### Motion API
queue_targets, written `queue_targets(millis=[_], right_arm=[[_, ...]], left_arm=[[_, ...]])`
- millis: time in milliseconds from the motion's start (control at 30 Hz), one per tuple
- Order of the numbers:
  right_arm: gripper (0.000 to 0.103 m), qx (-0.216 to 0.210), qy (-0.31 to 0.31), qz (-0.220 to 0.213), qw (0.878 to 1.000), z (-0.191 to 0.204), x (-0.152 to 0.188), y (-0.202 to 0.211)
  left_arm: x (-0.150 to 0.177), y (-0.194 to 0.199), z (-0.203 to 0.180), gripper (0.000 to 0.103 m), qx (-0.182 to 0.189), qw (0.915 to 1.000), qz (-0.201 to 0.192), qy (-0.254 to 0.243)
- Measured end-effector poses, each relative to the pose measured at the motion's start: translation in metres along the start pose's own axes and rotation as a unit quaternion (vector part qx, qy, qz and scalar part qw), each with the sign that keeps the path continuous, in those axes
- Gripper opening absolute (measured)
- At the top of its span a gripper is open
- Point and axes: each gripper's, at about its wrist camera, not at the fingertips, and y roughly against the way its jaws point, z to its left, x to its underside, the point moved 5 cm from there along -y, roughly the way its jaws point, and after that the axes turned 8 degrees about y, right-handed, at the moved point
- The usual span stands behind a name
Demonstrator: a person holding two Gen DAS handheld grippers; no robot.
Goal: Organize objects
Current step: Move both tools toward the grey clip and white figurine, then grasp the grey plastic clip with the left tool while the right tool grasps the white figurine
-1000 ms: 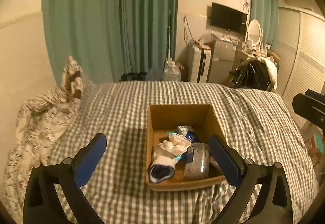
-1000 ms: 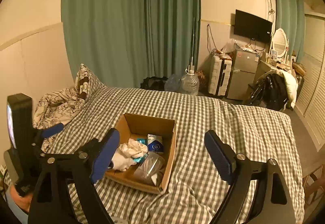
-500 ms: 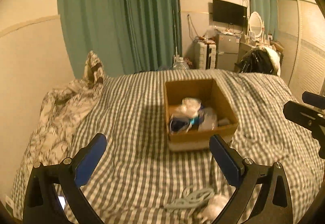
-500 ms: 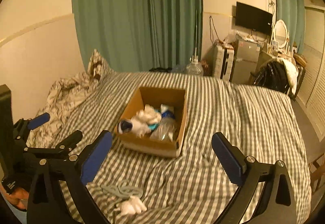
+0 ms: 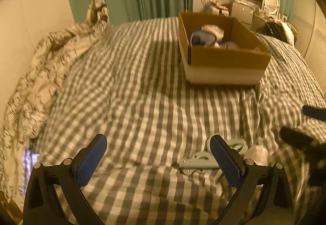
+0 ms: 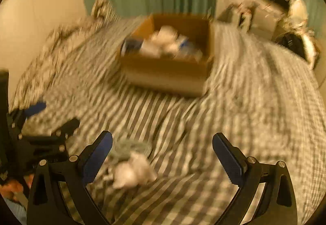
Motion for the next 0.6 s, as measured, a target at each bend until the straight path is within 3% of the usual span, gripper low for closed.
queue_targets(millis=[133, 400, 467, 533, 600], right_arm=[[0.099, -0.036, 0.01, 0.05, 0.998, 0.016, 0.019, -0.028], [0.098, -0.042, 0.06, 0.123, 0.99, 0.045, 0.044, -0.058], [0.094, -0.041, 0.07, 0.132, 0.988, 0.049, 0.048, -0.064], [0.074, -0.044, 0.074, 0.133, 0.987, 0.052, 0.049, -0.065], [0.068, -0.044, 0.073, 0.126, 0.988, 0.051, 0.048, -0.061]], left_arm=[[0.012, -0.011, 0.002, 0.103, 0.005, 0.9997, 0.023, -0.001], [0.02, -0.028, 0.01, 0.103, -0.002, 0.9979, 0.063, 0.017], [0.02, -0.028, 0.013, 0.103, -0.001, 0.9977, 0.064, 0.023], [0.021, -0.028, 0.013, 0.103, 0.0, 0.9977, 0.064, 0.023], [0.02, -0.028, 0.012, 0.103, -0.003, 0.9977, 0.064, 0.021]])
